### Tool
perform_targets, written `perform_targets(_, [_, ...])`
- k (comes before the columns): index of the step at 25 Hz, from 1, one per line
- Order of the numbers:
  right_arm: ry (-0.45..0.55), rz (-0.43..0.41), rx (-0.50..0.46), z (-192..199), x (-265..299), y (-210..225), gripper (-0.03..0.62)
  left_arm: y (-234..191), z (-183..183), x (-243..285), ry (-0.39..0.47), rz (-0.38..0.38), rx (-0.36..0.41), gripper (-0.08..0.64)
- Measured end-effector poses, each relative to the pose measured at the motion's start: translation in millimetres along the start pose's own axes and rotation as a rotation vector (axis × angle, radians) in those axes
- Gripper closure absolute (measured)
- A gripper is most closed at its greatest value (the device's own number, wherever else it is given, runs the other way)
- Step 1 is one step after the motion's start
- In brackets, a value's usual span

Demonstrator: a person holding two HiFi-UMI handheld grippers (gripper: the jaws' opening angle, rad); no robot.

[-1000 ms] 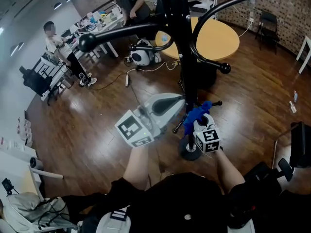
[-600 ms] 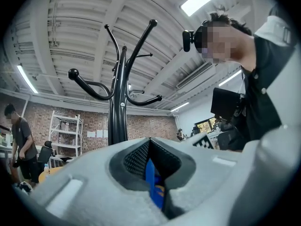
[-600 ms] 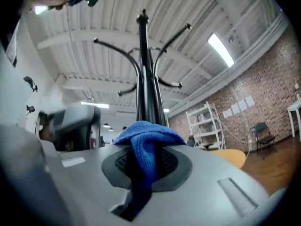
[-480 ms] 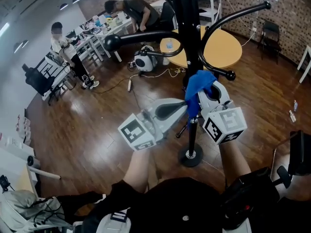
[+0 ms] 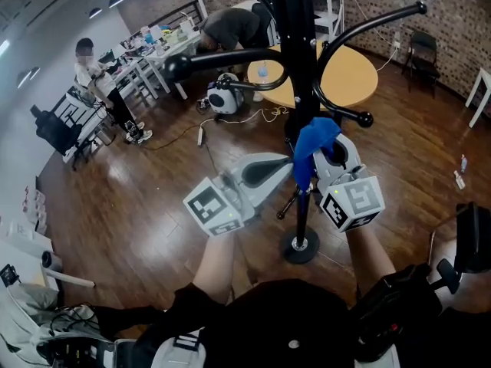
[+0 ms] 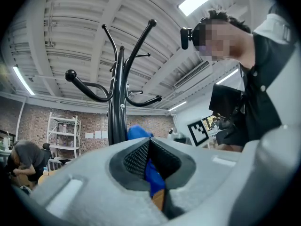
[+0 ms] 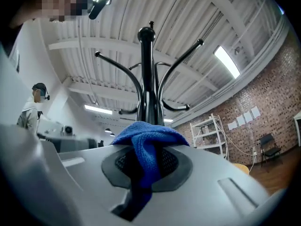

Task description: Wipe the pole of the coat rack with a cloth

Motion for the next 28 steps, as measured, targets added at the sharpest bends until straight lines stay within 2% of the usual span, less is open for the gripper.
perform_targets(4, [-0.12, 0.051, 0.071, 91, -28, 27, 0.561, -1, 9, 4, -0.013, 0.01, -0.018, 0.56])
perform_targets(9, [-0.315, 0.103, 0.097, 188, -60, 56, 0.562, 0, 18, 13, -0.024, 0.032, -0.026, 0.56])
perform_targets(12, [-0.416, 0.125, 0.113, 221, -69, 65, 0.563, -2, 22, 18, -0.023, 0.037, -0.029, 0.56])
perform_targets(14, [-0.423, 0.13, 0.127, 222, -70, 63, 0.563, -1, 23, 20, -0.022, 0.042, -0.027, 0.56])
perform_targets(17, [-0.3, 0.093, 0.151, 180, -59, 48, 0.563, -1, 23, 17, -0.023, 0.035, -0.025, 0.56])
perform_targets(20, [-0.145, 0.026, 0.139, 101, -34, 23, 0.563, -5, 21, 14, -0.023, 0.015, -0.022, 0.56])
perform_targets(23, [-0.011, -0.035, 0.067, 20, -6, 2, 0.563, -7, 19, 11, -0.014, 0.006, -0.012, 0.56])
perform_targets(26, [0.073, -0.084, 0.027, -44, 14, -14, 0.563, -8, 16, 7, -0.001, -0.002, -0.002, 0.56])
perform_targets(28, [0.093, -0.101, 0.0, -66, 20, -20, 0.561, -7, 13, 3, -0.003, -0.009, -0.002, 0.56])
Point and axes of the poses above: the fingertips, and each gripper's own axes: x forward along the fingers, y to its right, z out of its underside, the point moved 5 cm from there along -x, backward along the fingers, and after that the axes turned 14 degrees about x, right-handed, at the moved point
